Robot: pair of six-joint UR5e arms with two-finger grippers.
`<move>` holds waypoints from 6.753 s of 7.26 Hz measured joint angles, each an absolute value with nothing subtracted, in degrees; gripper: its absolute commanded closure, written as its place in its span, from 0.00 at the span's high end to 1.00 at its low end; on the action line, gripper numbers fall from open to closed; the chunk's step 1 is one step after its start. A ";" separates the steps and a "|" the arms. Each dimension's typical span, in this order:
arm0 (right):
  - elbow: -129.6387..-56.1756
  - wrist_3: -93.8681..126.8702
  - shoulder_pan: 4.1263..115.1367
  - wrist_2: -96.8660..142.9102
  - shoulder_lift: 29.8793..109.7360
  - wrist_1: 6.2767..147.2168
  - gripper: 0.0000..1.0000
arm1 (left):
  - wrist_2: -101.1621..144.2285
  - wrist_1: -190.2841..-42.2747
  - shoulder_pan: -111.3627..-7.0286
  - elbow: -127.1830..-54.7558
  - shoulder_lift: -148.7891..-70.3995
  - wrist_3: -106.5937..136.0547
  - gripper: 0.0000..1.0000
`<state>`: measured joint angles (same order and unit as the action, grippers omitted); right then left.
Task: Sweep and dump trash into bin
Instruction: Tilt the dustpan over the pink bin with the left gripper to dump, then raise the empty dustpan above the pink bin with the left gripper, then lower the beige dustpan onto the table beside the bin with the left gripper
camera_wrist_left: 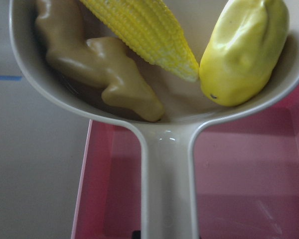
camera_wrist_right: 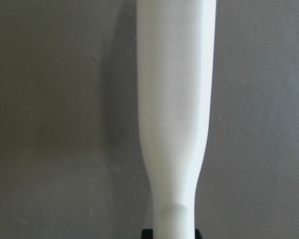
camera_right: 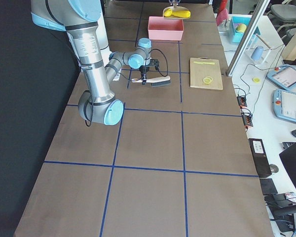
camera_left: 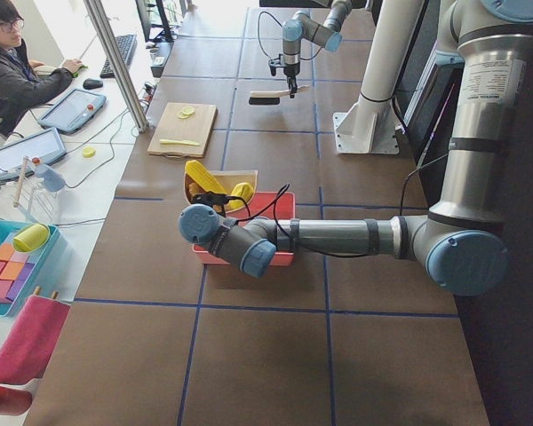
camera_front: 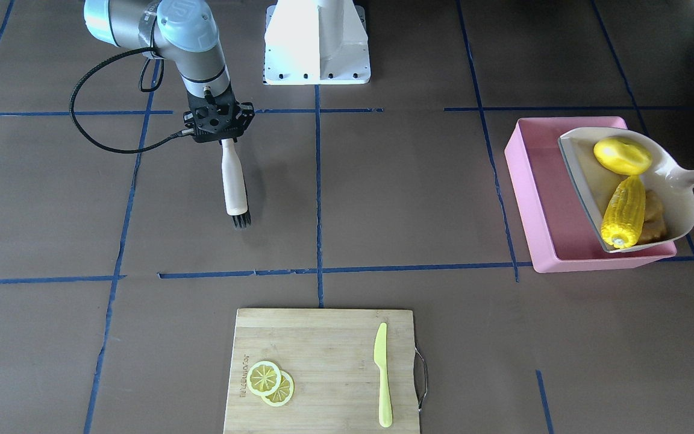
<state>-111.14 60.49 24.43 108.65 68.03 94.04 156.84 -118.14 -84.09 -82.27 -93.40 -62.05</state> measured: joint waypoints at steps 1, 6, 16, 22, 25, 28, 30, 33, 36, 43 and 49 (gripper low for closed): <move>-111.19 60.73 24.31 108.64 67.96 94.02 0.00 | 156.66 -118.13 -84.84 -81.82 -92.86 -62.83 0.00; -111.25 61.08 24.05 108.55 68.02 93.98 0.00 | 149.89 -117.94 -86.05 -82.20 -91.61 -65.82 0.00; -111.27 61.17 23.99 108.71 68.60 93.96 0.00 | 137.73 -100.55 -85.11 -94.14 -91.75 -75.64 0.00; -111.36 61.20 23.98 108.72 68.70 93.95 0.00 | 124.83 -94.06 -85.06 -100.70 -91.37 -79.10 0.00; -111.32 61.17 23.86 108.72 68.73 93.95 0.00 | 114.64 -83.03 -85.45 -109.03 -90.80 -86.97 0.00; -111.27 61.17 23.82 108.72 68.73 93.96 0.00 | 111.06 -82.21 -85.25 -109.82 -90.96 -87.68 0.00; -111.27 61.15 23.82 108.72 68.73 93.96 0.00 | 110.54 -82.18 -85.08 -109.84 -91.20 -87.71 0.00; -111.27 61.20 23.82 108.64 68.73 93.95 0.00 | 111.72 -82.10 -85.00 -109.10 -91.42 -87.56 0.00; -111.32 62.40 23.82 108.63 68.60 93.95 0.00 | 124.23 -81.72 -84.99 -107.21 -92.13 -84.15 0.00; -111.47 62.67 23.83 108.74 68.50 93.96 0.00 | 139.57 -91.32 -85.11 -108.17 -93.25 -43.69 0.00; -111.73 62.28 24.15 108.81 68.52 93.62 0.00 | 138.60 -101.64 -62.88 -109.49 -98.74 -30.63 0.00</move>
